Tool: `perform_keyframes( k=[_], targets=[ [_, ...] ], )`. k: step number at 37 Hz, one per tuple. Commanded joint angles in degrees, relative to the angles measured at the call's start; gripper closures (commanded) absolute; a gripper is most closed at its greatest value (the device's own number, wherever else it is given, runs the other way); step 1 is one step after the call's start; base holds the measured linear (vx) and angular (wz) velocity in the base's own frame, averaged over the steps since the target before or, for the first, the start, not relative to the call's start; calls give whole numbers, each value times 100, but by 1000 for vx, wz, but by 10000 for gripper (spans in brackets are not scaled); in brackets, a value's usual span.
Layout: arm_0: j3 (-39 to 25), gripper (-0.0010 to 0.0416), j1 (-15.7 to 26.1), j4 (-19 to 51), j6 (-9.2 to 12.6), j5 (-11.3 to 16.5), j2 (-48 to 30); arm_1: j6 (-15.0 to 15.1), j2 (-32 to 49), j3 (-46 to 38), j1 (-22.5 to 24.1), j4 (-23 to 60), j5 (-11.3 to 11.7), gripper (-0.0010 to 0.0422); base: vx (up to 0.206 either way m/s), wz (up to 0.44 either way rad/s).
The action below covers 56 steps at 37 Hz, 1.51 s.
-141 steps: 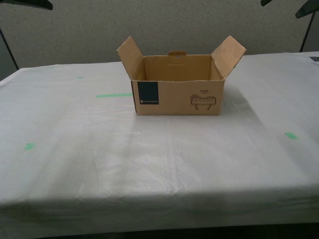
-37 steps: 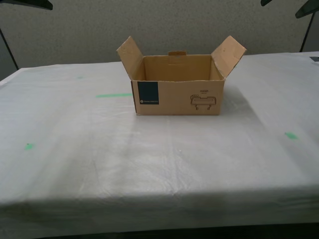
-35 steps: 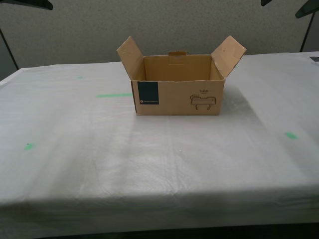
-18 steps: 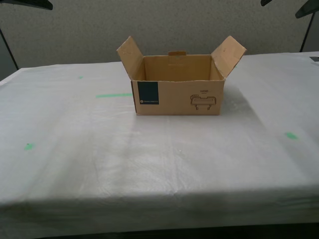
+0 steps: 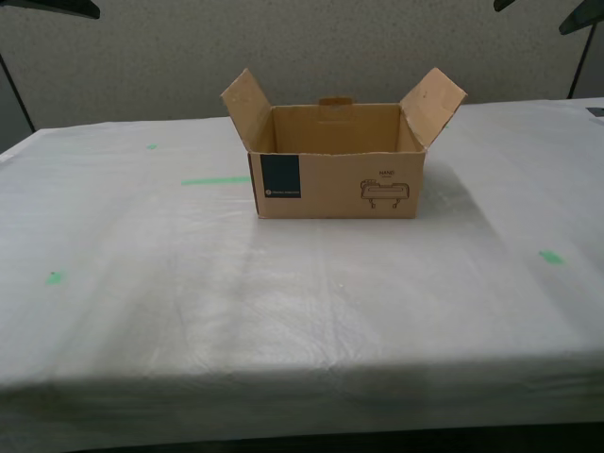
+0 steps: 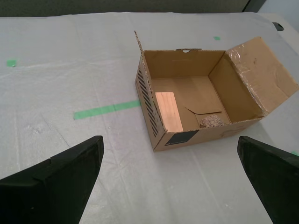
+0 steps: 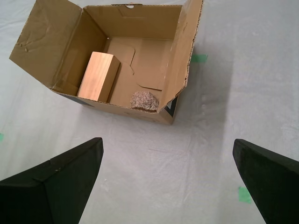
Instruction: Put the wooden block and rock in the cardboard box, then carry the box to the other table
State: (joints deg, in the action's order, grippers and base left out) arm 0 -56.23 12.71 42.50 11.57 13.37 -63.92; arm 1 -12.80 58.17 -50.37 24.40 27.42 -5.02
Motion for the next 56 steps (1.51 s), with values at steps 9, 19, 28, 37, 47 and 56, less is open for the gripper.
perform_keyframes(
  k=[9, 19, 28, 37, 47, 56],
  targets=[
    [0, 19, 4, -9, -4, -17, 2, 17, -2, -4, 2, -11, 9, 21, 0, 0],
    [0, 18, 4, -9, -4, -17, 2, 17, -2, -4, 2, -11, 9, 21, 0, 0],
    [0, 18, 4, -9, -7, -17, 2, 17, -2, -4, 2, -11, 9, 21, 0, 0],
    [0, 18, 4, -9, -4, -20, 2, 17, -2, -4, 2, -11, 9, 21, 0, 0],
    [0, 18, 4, -9, -7, -17, 2, 17, -2, -4, 2, -11, 9, 21, 0, 0],
    [0, 18, 4, -9, -7, -17, 2, 17, -2, -4, 2, -11, 9, 21, 0, 0]
  ],
)
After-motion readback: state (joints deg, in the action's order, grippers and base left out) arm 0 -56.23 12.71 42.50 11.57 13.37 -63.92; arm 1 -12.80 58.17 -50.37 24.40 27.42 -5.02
